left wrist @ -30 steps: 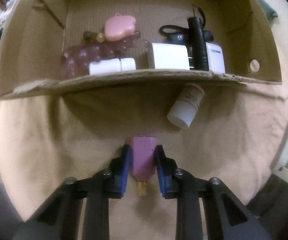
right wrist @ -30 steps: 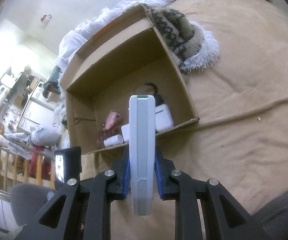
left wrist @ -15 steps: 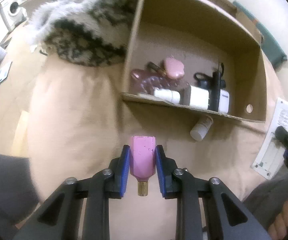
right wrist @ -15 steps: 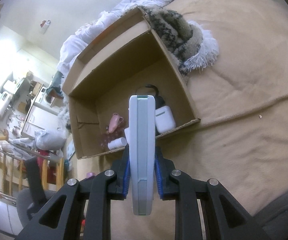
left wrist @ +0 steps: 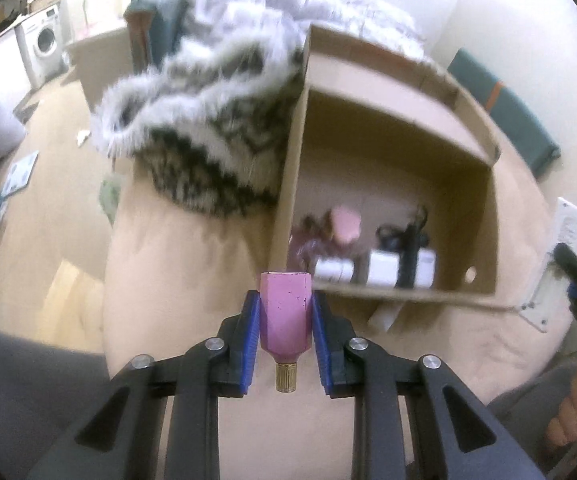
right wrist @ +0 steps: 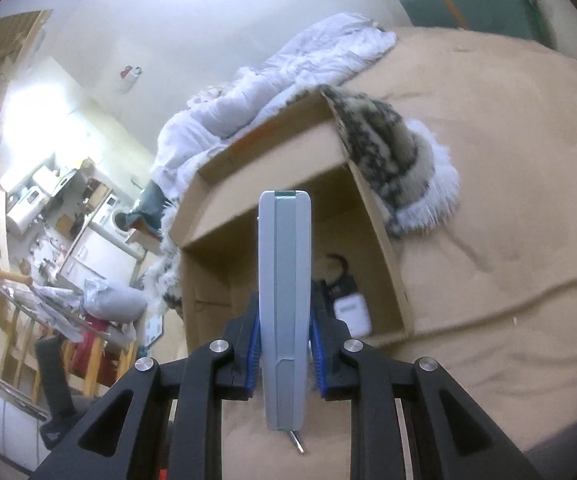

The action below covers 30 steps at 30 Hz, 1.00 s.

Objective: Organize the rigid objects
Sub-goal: 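Carry the pink tube and power bank into the box with both tools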

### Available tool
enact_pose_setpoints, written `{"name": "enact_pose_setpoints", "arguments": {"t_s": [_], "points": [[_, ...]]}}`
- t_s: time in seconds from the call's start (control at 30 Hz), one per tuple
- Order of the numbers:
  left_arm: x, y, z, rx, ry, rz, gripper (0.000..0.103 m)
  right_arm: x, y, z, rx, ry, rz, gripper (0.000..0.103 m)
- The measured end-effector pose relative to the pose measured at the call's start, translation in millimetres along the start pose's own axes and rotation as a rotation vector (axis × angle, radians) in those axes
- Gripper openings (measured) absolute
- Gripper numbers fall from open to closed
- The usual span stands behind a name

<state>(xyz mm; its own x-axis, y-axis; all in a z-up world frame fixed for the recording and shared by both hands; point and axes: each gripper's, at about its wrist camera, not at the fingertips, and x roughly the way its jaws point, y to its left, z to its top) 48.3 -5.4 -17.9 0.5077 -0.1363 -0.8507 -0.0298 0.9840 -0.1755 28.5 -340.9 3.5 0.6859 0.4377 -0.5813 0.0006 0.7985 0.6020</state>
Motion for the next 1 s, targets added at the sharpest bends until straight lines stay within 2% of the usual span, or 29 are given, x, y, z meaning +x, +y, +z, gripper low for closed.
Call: {"name": "enact_pose_setpoints", "arguments": {"t_s": [0.23,0.4,0.53,0.83,1.0], "points": [[-4.9,-24.6,37.8,0.042,-0.040,-0.044,0.023,23.4,18.8,28.4,-0.098,0.026,-0.015,0.023],[15.0,-40.6,60.9,0.062,-0.022,-0.073,0.023,53.3,21.6,36.8,-0.172,0.071,-0.093,0.023],[39.3,-47.3,70.4,0.085,-0.005,-0.059,0.023,77.8,13.4,37.9,-0.187,0.112,-0.133,0.023],[95.8,-44.6,65.6,0.050,0.092,-0.107,0.023,126.5,-5.8,27.3,-0.171,0.232,-0.180,0.023],[108.7,-47.0,59.7,0.073,0.100,-0.078,0.023,140.5,-7.2,18.6,-0.192,0.281,-0.233,0.023]]}}
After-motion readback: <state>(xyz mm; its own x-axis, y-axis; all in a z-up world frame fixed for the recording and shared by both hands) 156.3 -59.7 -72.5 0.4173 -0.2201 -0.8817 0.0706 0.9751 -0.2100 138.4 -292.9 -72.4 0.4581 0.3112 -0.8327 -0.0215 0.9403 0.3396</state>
